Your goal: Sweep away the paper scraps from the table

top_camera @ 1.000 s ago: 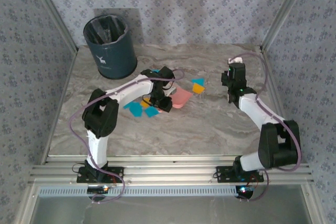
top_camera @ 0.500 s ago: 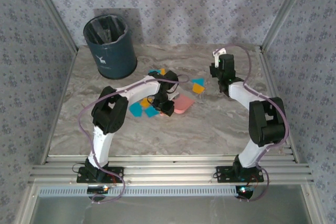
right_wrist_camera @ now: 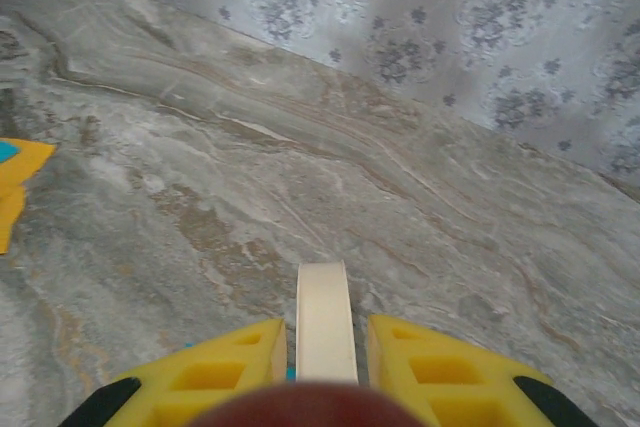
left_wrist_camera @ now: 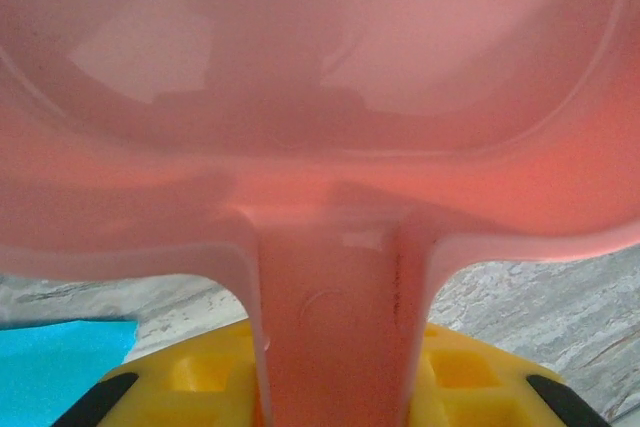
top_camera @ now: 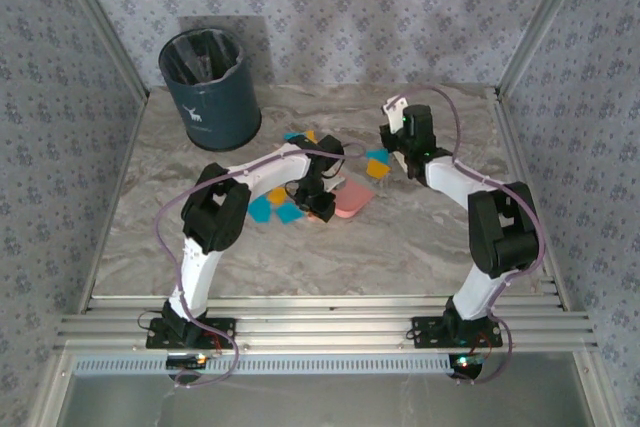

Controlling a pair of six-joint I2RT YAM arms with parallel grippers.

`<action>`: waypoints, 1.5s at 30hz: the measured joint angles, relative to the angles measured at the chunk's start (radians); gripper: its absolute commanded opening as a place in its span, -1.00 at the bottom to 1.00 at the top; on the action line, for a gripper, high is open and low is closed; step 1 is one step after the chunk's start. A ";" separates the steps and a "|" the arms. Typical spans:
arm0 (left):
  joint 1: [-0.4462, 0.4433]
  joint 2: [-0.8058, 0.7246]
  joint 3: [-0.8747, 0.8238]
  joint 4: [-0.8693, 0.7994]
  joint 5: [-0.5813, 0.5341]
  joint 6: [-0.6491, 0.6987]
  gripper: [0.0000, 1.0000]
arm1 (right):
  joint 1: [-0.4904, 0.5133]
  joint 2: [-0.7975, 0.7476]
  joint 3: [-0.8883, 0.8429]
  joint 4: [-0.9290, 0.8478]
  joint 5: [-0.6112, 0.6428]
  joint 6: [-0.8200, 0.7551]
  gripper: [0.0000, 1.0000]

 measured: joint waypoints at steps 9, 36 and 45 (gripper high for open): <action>0.000 0.006 0.002 0.000 0.003 0.000 -1.00 | 0.044 -0.047 -0.035 -0.021 -0.088 -0.008 -1.00; 0.000 0.016 0.003 0.002 0.030 -0.002 -1.00 | 0.127 -0.204 -0.100 -0.185 -0.277 0.088 -1.00; -0.004 -0.004 -0.034 0.044 0.032 -0.002 -1.00 | 0.127 -0.293 -0.115 -0.243 -0.264 0.140 -1.00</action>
